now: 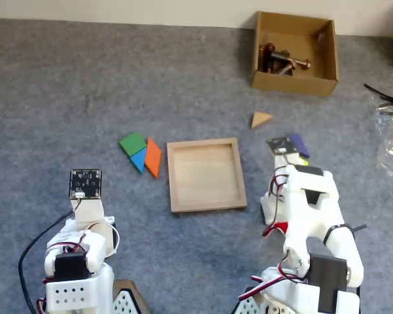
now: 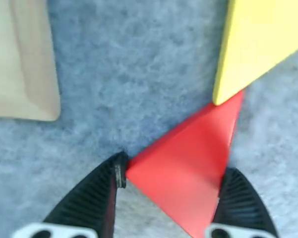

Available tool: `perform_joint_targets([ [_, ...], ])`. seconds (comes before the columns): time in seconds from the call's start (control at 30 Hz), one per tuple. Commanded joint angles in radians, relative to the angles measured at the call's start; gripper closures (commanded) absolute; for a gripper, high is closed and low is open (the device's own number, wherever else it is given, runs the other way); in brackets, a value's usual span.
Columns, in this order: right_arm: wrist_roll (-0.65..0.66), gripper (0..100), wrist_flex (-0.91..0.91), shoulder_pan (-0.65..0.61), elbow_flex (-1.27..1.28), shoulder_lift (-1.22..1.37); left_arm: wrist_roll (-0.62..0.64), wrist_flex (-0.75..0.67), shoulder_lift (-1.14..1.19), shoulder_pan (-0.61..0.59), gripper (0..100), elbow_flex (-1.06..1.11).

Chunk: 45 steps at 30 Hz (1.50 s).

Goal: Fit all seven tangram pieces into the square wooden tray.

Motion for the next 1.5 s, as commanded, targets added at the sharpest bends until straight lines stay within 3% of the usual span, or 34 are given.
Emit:
perform_joint_targets([
  [0.0, 0.071, 83.6, -0.022, 0.004, -0.005, -0.050, 0.002, 0.008, 0.007, -0.008, 100, 0.021],
  [0.23, 0.072, 83.8, -0.022, 0.004, 0.004, -0.259, 0.002, 0.008, 0.007, -0.008, 100, 0.021],
  [0.4, 0.074, 94.4, -0.022, 0.002, 0.005, -0.314, 0.002, 0.008, 0.007, -0.008, 100, 0.021],
  [0.57, 0.074, 94.9, -0.024, 0.001, 0.005, -0.312, 0.002, 0.008, 0.007, -0.008, 100, 0.021],
  [1.0, 0.066, 94.5, -0.022, -0.243, -0.004, -0.311, 0.002, 0.008, 0.007, -0.008, 100, 0.021],
  [1.33, 0.063, 94.5, -0.027, -0.343, -0.042, -0.311, 0.002, 0.008, 0.007, -0.008, 100, 0.021],
  [1.47, -0.011, 94.5, -0.024, -0.344, -0.110, -0.309, 0.002, 0.008, 0.007, -0.008, 100, 0.021],
])
